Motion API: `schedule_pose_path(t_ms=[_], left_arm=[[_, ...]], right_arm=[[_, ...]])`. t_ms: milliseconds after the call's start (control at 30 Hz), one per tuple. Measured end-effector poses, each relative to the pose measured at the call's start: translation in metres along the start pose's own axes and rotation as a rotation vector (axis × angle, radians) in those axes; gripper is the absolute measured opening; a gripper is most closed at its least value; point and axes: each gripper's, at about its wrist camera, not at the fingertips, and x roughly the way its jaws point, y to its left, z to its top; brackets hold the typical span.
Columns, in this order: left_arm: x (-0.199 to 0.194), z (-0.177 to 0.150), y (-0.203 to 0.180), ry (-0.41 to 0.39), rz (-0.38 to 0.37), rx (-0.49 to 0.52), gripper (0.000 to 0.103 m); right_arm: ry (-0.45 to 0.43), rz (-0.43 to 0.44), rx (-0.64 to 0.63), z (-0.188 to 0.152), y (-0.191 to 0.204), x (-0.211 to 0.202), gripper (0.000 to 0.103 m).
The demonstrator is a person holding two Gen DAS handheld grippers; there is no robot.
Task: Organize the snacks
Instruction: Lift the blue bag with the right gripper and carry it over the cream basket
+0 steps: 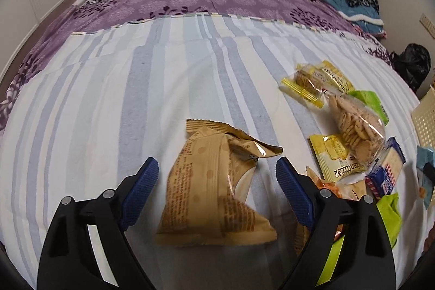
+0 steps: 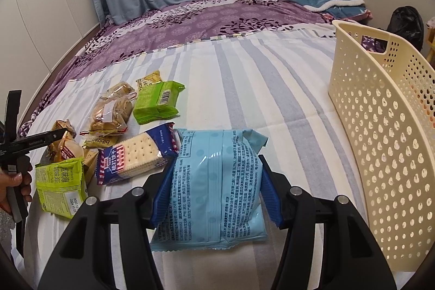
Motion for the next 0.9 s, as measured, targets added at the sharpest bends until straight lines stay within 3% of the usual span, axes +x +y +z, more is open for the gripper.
schedule_pose_path(t_ms=[233,267,300,333,600,900], left_arm=[[0.017,0.005,0.001,0.01,0.018,0.003,0.088],[0.017,0.005,0.001,0.006,0.023,0.006,0.085],[0.016,0.005,0.001,0.0,0.036,0.012,0.073],[0.014,0.006,0.002,-0.003,0.049,0.015,0.068],[-0.018,0.003,0.019,-0.084,0.022,-0.049,0.051],[-0.06,0.005,0.015,-0.187,0.007,-0.061,0.051]], right_arm=[[0.004,-0.006,0.004,0.002,0.0,0.007,0.057],[0.003,-0.006,0.005,0.002,0.0,0.007,0.057],[0.001,-0.006,0.007,0.002,-0.001,0.007,0.057],[-0.002,-0.006,0.008,0.002,-0.001,0.006,0.057],[-0.054,0.006,0.021,0.006,-0.005,-0.01,0.057],[-0.116,0.017,0.036,0.01,-0.011,-0.037,0.057]])
